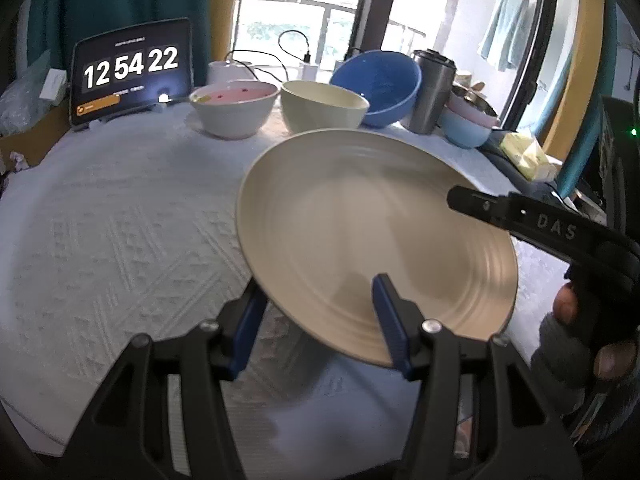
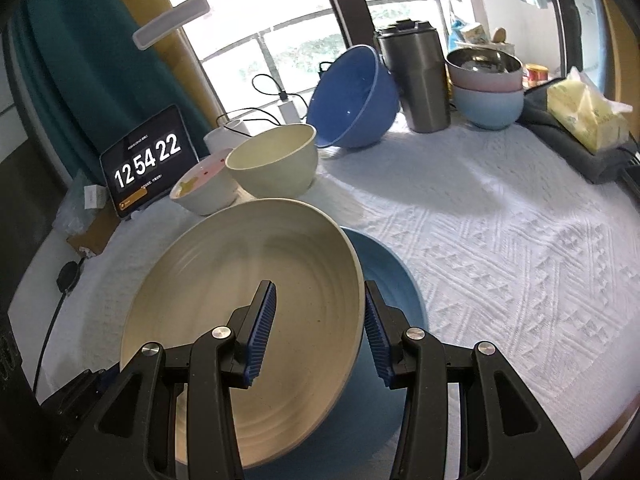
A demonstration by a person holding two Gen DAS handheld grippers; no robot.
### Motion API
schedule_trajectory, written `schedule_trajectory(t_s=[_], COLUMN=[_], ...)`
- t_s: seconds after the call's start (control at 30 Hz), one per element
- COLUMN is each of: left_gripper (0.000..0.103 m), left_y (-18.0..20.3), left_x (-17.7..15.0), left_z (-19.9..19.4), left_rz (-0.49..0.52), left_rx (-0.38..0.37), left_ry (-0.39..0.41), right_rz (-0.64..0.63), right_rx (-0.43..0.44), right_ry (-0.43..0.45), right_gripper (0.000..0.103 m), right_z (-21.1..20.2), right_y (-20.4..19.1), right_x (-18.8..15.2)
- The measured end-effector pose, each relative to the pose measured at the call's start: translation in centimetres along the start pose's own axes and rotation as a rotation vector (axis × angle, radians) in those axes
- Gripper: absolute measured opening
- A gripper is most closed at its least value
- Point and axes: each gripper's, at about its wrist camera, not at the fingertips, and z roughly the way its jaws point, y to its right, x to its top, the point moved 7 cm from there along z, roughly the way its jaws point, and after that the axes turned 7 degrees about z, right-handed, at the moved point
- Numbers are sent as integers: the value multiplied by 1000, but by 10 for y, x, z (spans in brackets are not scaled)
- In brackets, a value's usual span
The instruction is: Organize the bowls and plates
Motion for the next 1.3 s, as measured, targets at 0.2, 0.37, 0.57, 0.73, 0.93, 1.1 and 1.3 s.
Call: schedule_trajectory(t_s=[0.2, 0.37, 0.57, 0.73, 0.93, 1.1, 1.3], left_gripper=[55, 55, 55, 56, 57, 57, 57], left_y=[9, 12, 12, 11, 11, 10, 4], left_x=[-1, -1, -1, -1, -1, 1, 4], left_z=[7, 8, 9, 10, 11, 8, 5], left_rz=[28, 45, 46, 44, 53, 65, 51], left_rx=[-10, -3, -9, -9, -10, -6, 13], left_ry=[-27, -35, -41, -48, -49, -31, -11], right_rz=[24, 30, 34, 36, 27, 20, 23], right_rx=[-7, -6, -6, -8, -17, -24, -37], right_ry=[0, -3, -9, -8, 4, 43, 53], right_gripper=[47, 47, 47, 46, 46, 46, 46], right_z=[-3, -4, -5, -6, -9, -17, -18], right_y=[11, 16, 20, 25, 25, 26, 32], right_x=[-2, -2, -6, -6, -5, 1, 3])
